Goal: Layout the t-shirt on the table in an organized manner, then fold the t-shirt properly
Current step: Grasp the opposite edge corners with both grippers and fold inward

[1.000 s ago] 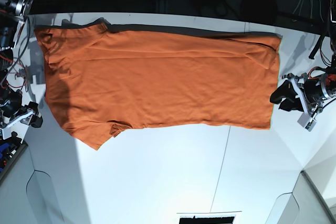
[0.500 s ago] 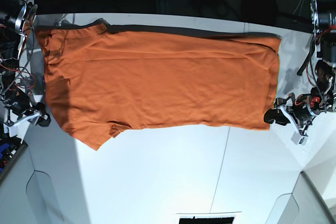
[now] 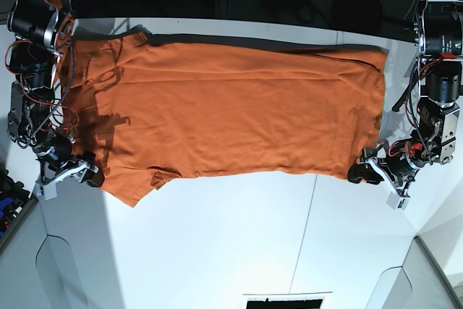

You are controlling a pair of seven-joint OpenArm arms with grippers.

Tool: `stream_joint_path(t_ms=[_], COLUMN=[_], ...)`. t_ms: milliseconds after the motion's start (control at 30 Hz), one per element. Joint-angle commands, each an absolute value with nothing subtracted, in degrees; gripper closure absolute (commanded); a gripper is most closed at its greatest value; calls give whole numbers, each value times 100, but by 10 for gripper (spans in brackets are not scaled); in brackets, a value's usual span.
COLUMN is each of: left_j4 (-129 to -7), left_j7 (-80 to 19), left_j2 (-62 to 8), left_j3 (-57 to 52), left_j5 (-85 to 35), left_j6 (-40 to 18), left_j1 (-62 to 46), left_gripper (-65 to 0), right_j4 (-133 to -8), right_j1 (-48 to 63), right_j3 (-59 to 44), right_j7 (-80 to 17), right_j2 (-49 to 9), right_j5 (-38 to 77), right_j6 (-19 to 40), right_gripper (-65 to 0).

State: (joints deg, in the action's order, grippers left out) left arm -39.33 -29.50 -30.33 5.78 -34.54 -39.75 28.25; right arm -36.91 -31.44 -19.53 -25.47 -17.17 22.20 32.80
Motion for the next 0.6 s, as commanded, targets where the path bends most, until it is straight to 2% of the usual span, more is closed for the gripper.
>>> stream_joint_path(t_ms=[0, 167, 300, 333, 433, 500, 533, 567], left_j4=[-3962, -3962, -3962, -3962, -3964, -3968, -3972, -3983], left_j7=[-3020, -3030, -3030, -3048, -3072, -3092, -3098, -3107], left_j2=[-3118, -3116, -3118, -3120, -3164, -3181, -3201, -3232], left_j3=[602, 648, 646, 646, 646, 646, 646, 646], left_j5=[-3343, -3297, -3295, -3293, -3253, -3190, -3192, -3236], left_j6=[-4000, -4000, -4000, -4000, -4000, -4000, -4000, -4000], left_j1=[2936, 2934, 2934, 2934, 2934, 2936, 2936, 2936], left_gripper=[-393, -391, -382, -340, -141, -31, 0, 0], right_j4=[-3699, -3699, -3701, -3704, -3750, -3835, -3900, -3981], right_j1=[-3203, -3201, -3201, -3203, -3201, -3201, -3201, -3199], right_j3=[-1931, -1879, -1822, -1824, -1824, -1824, -1824, -1824], right_j7=[-2816, -2856, -2873, -2873, -2882, -2945, -2987, -3035], right_j2=[-1715, -1638, -1638, -1638, -1638, -1640, -1638, -1640], right_j5=[2062, 2165, 2165, 2163, 2163, 2167, 2167, 2167], right_j6=[3301, 3343, 3343, 3343, 3343, 3343, 3343, 3343], right_gripper=[-304, -283, -117, -85, -13, 0, 0, 0])
